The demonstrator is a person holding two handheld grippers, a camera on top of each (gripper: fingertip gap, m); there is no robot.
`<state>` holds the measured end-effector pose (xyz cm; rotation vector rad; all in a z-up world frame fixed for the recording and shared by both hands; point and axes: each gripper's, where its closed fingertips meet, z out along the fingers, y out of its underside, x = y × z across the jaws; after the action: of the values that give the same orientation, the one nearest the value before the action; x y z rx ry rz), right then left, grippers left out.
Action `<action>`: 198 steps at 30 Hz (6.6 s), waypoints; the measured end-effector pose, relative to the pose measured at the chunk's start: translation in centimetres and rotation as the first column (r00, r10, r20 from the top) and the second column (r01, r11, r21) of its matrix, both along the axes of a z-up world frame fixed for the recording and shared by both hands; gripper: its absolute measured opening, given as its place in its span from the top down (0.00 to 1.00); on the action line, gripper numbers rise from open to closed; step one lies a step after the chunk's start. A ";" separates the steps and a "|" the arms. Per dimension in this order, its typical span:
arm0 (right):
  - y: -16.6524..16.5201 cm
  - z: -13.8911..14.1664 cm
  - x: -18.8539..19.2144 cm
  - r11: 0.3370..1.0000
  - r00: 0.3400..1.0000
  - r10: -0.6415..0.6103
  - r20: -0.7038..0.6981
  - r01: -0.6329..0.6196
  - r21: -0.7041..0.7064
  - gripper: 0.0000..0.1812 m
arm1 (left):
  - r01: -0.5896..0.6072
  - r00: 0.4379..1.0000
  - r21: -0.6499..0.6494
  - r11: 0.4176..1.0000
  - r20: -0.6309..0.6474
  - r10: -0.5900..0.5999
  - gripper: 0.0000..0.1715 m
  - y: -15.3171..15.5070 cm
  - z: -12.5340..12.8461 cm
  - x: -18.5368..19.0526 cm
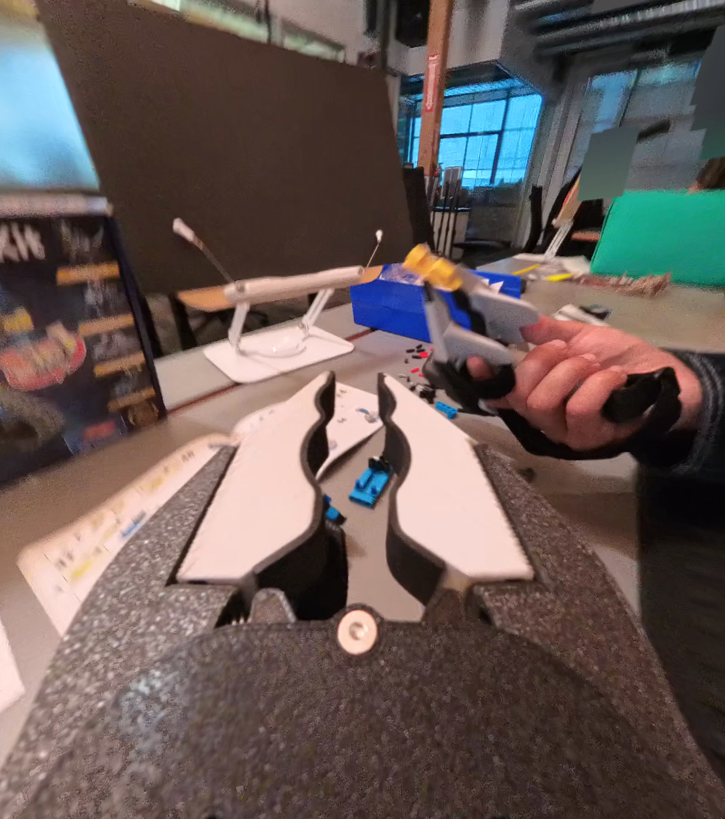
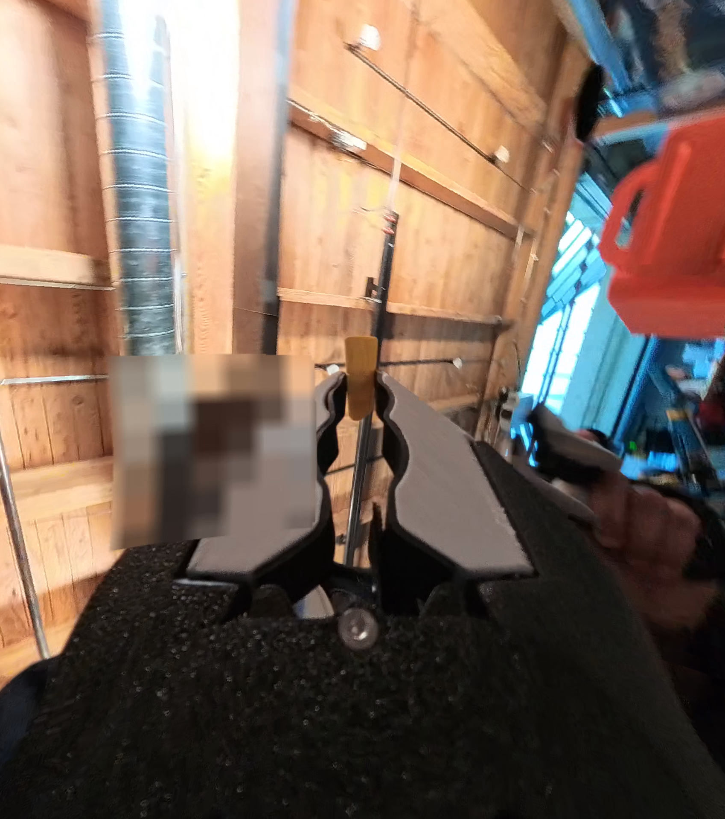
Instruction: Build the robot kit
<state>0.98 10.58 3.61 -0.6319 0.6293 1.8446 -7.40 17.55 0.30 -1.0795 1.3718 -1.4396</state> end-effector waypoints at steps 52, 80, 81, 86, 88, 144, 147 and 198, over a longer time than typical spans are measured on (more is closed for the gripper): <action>8.7 -8.9 -6.7 0.763 -0.912 -0.047 0.407 0.230 0.604 0.93 | 0.076 0.951 -0.626 0.776 -0.188 -0.246 0.92 2.1 -5.1 1.5; 7.6 -8.4 -6.6 0.856 -0.465 -0.053 0.884 0.435 0.281 0.86 | 0.149 0.949 -0.694 0.704 -0.098 -0.299 0.96 2.2 -4.0 1.2; 7.7 -8.5 -6.5 0.852 -0.490 -0.048 0.871 0.435 0.291 0.86 | 0.157 0.949 -0.701 0.695 -0.087 -0.302 0.96 2.3 -3.8 1.2; 7.9 -8.9 -6.7 0.843 -0.579 -0.020 0.815 0.428 0.325 0.88 | 0.203 0.925 -0.705 0.679 -0.089 -0.369 0.96 0.9 -3.9 1.1; 7.7 -8.3 -6.1 0.823 -0.610 -0.029 0.792 0.435 0.366 0.90 | 0.212 0.919 -0.689 0.693 -0.100 -0.381 0.96 0.4 -4.0 1.1; 6.5 -7.0 -6.2 0.887 -0.336 -0.131 0.933 0.381 0.261 0.85 | 0.149 0.941 -0.410 0.900 -0.220 -0.256 0.96 -1.4 -5.7 2.2; 6.7 -8.1 -7.4 0.885 -0.507 -0.112 0.855 0.340 0.317 0.83 | 0.208 0.925 -0.613 0.762 -0.131 -0.357 0.96 -1.1 -4.4 1.8; 4.2 -8.2 -10.6 0.962 -0.492 -0.183 0.851 0.090 0.259 0.92 | 0.380 0.666 -0.881 0.280 0.051 -0.744 0.96 -4.2 -4.0 -1.3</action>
<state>-9.66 14.77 -4.58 -1.7148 -0.6876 0.2296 -8.65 13.38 -3.74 -1.6134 1.3900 -2.8032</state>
